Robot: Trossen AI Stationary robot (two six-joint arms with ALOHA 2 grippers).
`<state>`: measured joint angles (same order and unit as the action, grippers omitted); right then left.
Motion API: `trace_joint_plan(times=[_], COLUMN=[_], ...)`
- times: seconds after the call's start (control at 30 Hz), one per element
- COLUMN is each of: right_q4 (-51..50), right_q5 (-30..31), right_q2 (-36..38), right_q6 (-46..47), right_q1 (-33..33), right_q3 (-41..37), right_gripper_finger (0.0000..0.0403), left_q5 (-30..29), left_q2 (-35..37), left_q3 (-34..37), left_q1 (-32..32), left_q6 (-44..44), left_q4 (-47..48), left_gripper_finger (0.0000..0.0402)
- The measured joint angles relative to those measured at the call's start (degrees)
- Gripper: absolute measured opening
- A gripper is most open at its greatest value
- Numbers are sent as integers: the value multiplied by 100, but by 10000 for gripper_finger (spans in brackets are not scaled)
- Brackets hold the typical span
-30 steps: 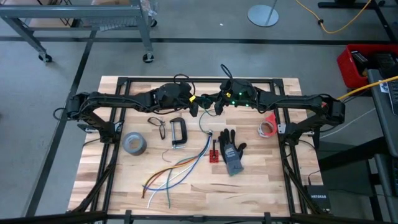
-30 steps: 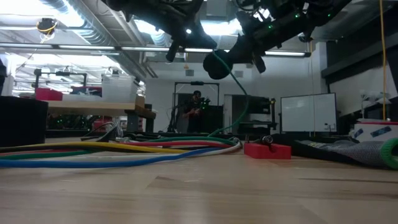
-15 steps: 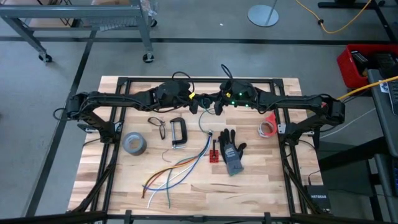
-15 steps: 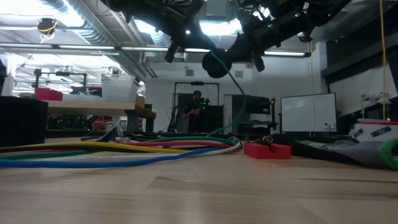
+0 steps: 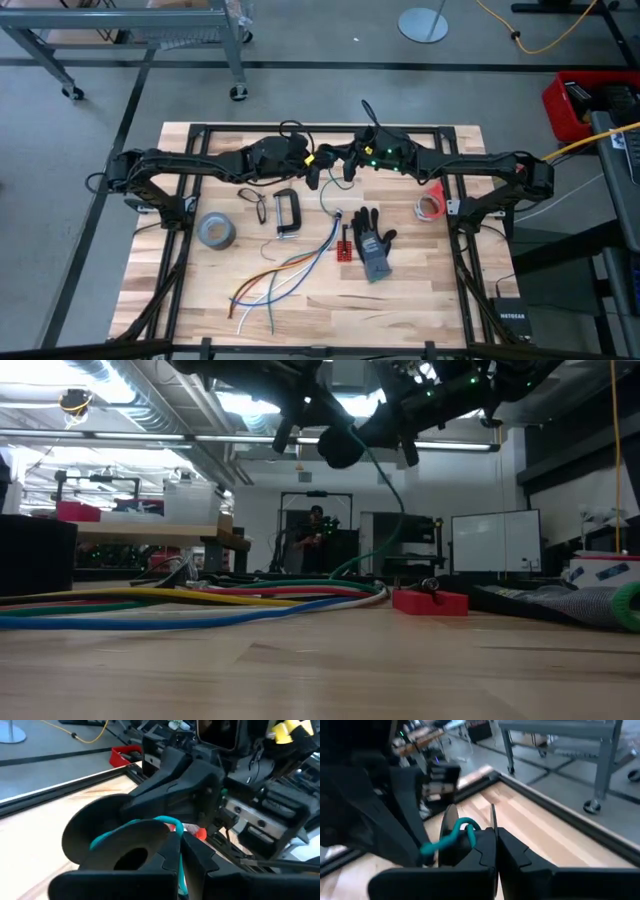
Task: Coil cords
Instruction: Coil the green wire on the spool
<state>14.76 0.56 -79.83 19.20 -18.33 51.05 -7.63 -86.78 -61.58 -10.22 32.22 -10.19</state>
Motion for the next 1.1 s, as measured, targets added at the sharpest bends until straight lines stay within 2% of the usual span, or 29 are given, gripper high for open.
trace_joint_plan(times=[0.37,0.63,0.9,1.1], right_q4=[566,662,954,938], right_q5=[-34,-509,-905,-914], right_q2=[-4,-4,60,268], right_q6=[2,51,181,171], right_q1=[2,-2,-13,-11], right_q3=[0,0,7,7], right_gripper_finger=[3,3,3,3], left_q5=[-57,4,3,-8], left_q2=[4,2,2,2], left_q3=[0,2,7,9], left_q1=[176,312,436,501], left_q6=[-756,-1596,-1556,-1170], left_q4=[33,254,998,1462], left_gripper_finger=[2,42,100,111])
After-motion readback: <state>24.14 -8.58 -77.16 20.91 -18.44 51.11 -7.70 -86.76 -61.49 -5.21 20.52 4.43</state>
